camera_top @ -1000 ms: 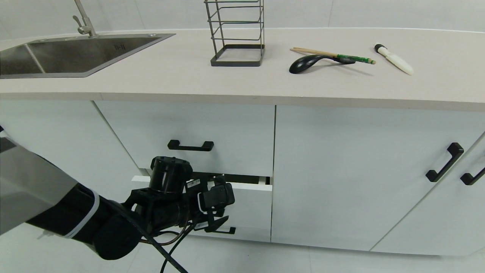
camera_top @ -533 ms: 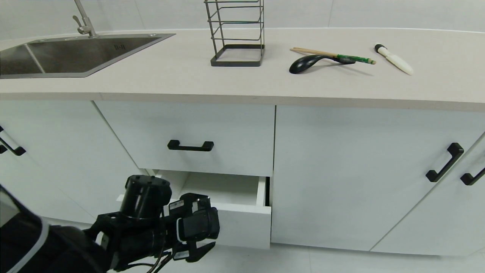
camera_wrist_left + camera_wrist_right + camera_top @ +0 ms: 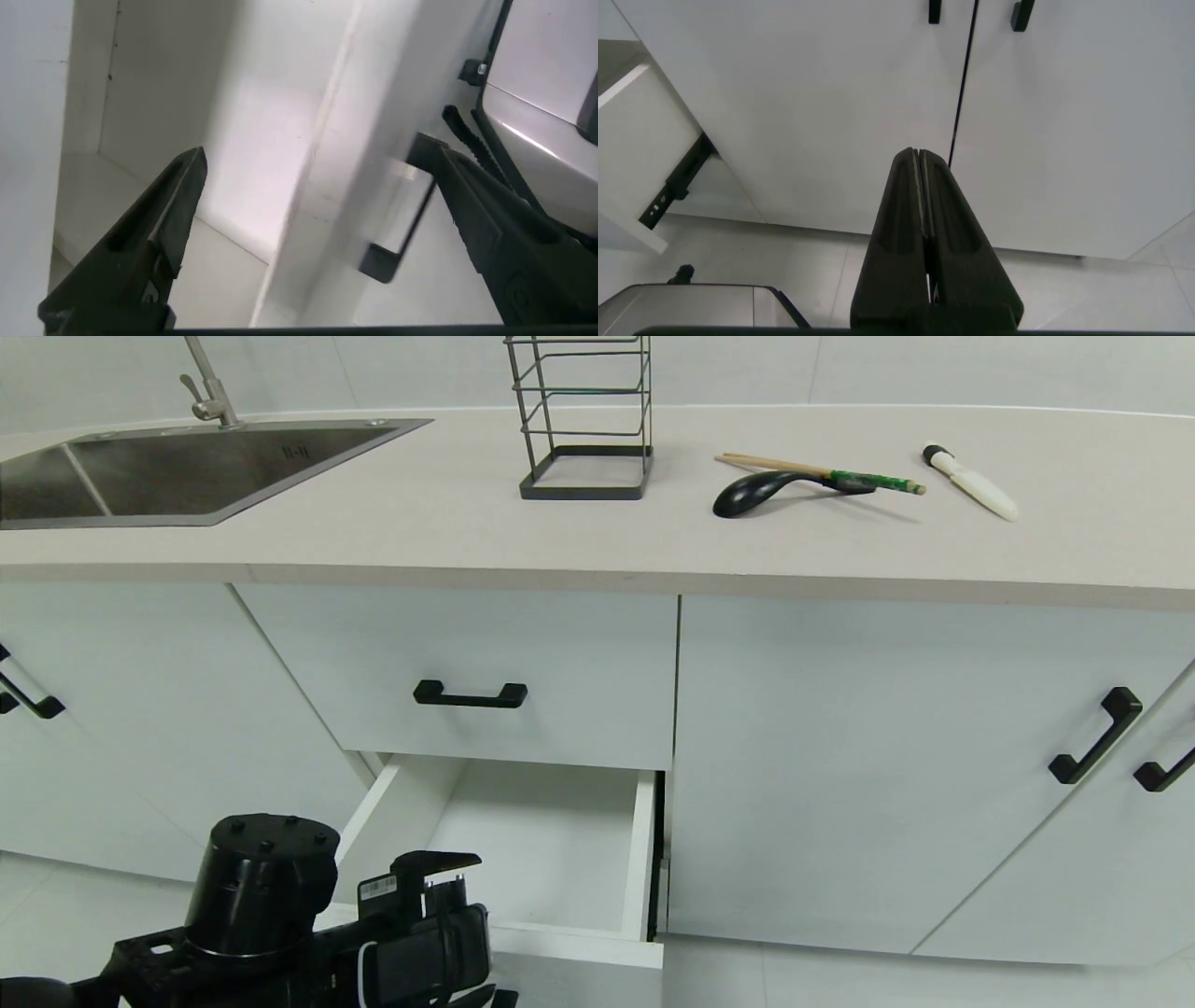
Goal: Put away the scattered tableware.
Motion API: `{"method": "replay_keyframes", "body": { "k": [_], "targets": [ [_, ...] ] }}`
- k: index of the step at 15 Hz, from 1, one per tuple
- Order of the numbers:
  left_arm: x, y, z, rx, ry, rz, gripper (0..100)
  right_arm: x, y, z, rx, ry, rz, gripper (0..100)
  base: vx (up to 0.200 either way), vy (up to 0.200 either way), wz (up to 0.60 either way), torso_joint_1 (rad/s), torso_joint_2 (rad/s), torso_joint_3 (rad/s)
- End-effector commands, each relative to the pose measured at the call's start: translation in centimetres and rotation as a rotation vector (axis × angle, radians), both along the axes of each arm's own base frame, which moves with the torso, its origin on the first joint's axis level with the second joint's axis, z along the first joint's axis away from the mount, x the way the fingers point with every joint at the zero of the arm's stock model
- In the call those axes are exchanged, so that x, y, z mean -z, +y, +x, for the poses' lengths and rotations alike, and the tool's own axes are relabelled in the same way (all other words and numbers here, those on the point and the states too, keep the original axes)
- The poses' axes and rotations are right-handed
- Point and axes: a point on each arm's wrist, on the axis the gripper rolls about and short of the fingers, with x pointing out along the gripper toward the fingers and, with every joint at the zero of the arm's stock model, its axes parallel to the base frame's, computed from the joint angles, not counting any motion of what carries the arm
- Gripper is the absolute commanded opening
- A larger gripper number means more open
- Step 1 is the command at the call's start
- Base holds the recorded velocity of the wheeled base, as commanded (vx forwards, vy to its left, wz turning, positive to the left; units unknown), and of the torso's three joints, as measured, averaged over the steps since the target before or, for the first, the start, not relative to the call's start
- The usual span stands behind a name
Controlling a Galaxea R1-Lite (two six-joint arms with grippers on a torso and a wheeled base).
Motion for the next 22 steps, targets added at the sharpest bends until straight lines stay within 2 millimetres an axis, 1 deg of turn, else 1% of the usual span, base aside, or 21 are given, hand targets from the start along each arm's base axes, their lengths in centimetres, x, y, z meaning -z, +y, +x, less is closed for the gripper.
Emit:
{"method": "replay_keyframes", "body": {
  "k": [1, 5, 7, 9, 10, 12, 13, 14, 16, 17, 19, 20, 21, 22],
  "targets": [
    [-0.2, 0.0, -0.1, 0.001, -0.008, -0.004, 100, 0.0, 0.0, 0.0, -0.001, 0.001, 0.0, 0, 0.0, 0.0, 0.0, 0.0, 0.0, 0.0],
    [-0.1, 0.1, -0.3, 0.006, -0.004, -0.005, 100, 0.0, 0.0, 0.0, -0.001, 0.001, 0.0, 0, 0.0, 0.0, 0.0, 0.0, 0.0, 0.0],
    [-0.3, -0.2, -0.7, 0.049, 0.0, -0.026, 100, 0.0, 0.0, 0.0, -0.001, 0.001, 0.0, 0, 0.0, 0.0, 0.0, 0.0, 0.0, 0.0],
    [-1.1, -0.6, -1.7, 0.082, -0.006, -0.064, 100, 0.0, 0.0, 0.0, -0.001, 0.001, 0.0, 0, 0.0, 0.0, 0.0, 0.0, 0.0, 0.0],
    [-1.8, -0.8, -2.4, 0.083, -0.005, -0.112, 100, 0.0, 0.0, 0.0, -0.001, 0.001, 0.0, 0, 0.0, 0.0, 0.0, 0.0, 0.0, 0.0],
    [-3.2, -1.4, -3.0, 0.093, -0.004, -0.212, 100, 0.0, 0.0, 0.0, 0.001, 0.001, 0.0, 0, 0.0, 0.0, 0.0, 0.0, 0.0, 0.0],
    [-4.6, -2.2, -2.8, 0.101, -0.007, -0.294, 100, 0.0, 0.0, 0.0, 0.001, 0.002, 0.0, 0, 0.0, 0.0, 0.0, 0.0, 0.0, 0.0],
    [-5.8, -2.6, -2.6, 0.096, -0.013, -0.359, 100, 0.0, 0.0, 0.0, 0.001, 0.001, 0.0, 0, 0.0, 0.0, 0.0, 0.0, 0.0, 0.0],
    [-8.3, -2.9, -2.1, 0.054, -0.01, -0.51, 100, 0.0, 0.0, 0.0, 0.001, 0.001, 0.0, 0, 0.0, 0.0, 0.0, 0.0, 0.0, 0.0],
    [-9.3, -2.8, -2.3, 0.034, -0.005, -0.579, 100, 0.0, 0.0, 0.0, -0.001, 0.001, 0.0, 0, 0.0, 0.0, 0.0, 0.0, 0.0, 0.0],
    [-11.2, -1.5, -3.8, -0.018, 0.028, -0.745, 100, 0.0, 0.0, 0.0, -0.001, 0.001, 0.0, 0, 0.0, 0.0, 0.0, 0.0, 0.0, 0.0],
    [-12.1, -0.7, -4.6, -0.059, 0.081, -0.863, 100, 0.0, 0.0, 0.0, -0.001, 0.001, 0.0, 0, 0.0, 0.0, 0.0, 0.0, 0.0, 0.0],
    [-12.2, 0.0, -5.0, -0.116, 0.148, -0.955, 100, 0.0, 0.0, 0.0, -0.001, 0.001, 0.0, 0, 0.0, 0.0, 0.0, 0.0, 0.0, 0.0],
    [-11.8, 0.8, -5.6, -0.161, 0.19, -1.014, 100, 0.0, 0.0, 0.0, -0.001, 0.001, 0.0, 0, 0.0, 0.0, 0.0, 0.0, 0.0, 0.0]
  ]
}}
